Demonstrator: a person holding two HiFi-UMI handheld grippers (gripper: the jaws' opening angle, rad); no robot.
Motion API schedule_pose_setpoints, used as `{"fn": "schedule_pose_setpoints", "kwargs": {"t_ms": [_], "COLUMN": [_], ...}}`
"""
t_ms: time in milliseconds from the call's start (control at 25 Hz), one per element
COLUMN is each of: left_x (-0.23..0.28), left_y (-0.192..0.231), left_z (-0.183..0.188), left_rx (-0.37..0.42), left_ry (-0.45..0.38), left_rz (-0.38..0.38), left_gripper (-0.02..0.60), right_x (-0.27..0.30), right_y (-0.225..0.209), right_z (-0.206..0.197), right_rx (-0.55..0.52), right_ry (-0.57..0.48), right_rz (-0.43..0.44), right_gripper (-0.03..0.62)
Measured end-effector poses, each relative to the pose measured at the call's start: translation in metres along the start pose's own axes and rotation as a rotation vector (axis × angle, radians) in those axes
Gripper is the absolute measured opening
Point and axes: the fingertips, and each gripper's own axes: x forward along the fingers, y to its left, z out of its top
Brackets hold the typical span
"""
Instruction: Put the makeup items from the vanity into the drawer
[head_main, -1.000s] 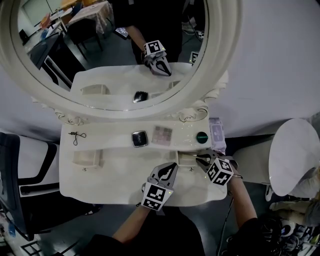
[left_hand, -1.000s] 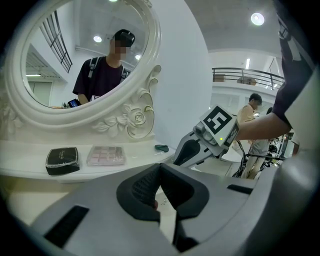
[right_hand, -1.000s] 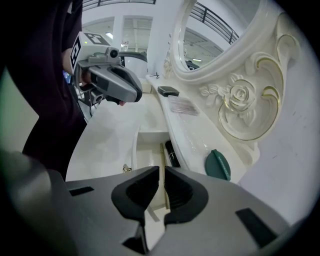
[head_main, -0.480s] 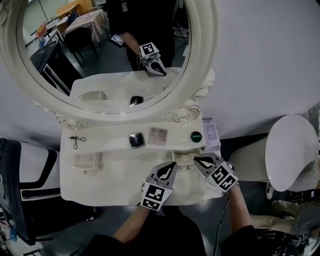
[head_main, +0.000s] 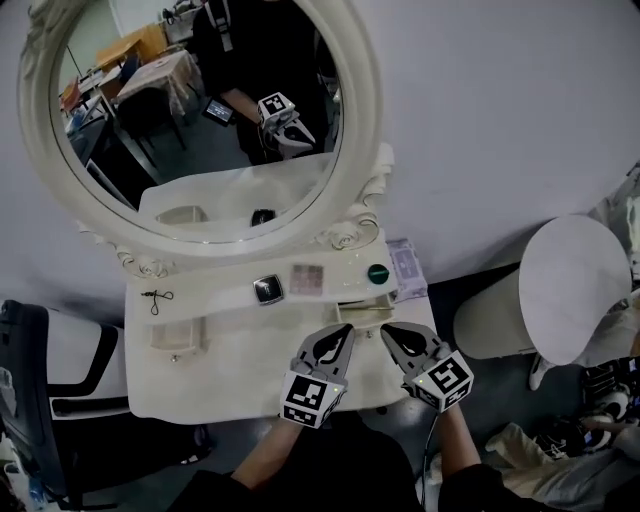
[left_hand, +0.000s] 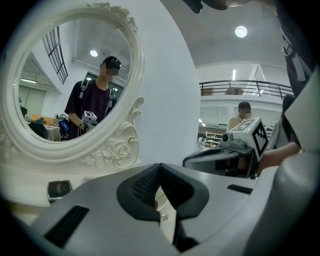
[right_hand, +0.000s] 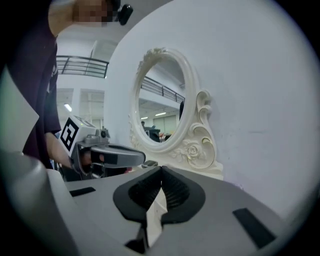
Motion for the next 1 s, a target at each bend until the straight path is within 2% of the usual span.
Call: {"fn": "schedule_pose_setpoints", "kwargs": {"t_ms": [160,360,1000], "left_x": [-0.006,-0.017,-0.026], "left_y": [-0.016,-0.031,-0.048], "left_z": [0.015,0.034,0.054], "left_rx": [0.012,0.018,0.03], "left_ry": [-0.037,-0.083,-0.13], "left_rz": [-0.027,-0.054,-0.093], "left_gripper": [0.015,0.015,0.015], "right_x": [-0.02,-0.035,-0.055], "right_y": [0.009,0.019,0.026], "right_z": [0.016,0.03,0.05], "right_rx": [0.095,0.166,0.148], "right_ry": [-0.143,-0.26,-0.32], "right_rz": [-0.081,-0.11,-0.166], "right_gripper": [0.023,0.021,0.021]}}
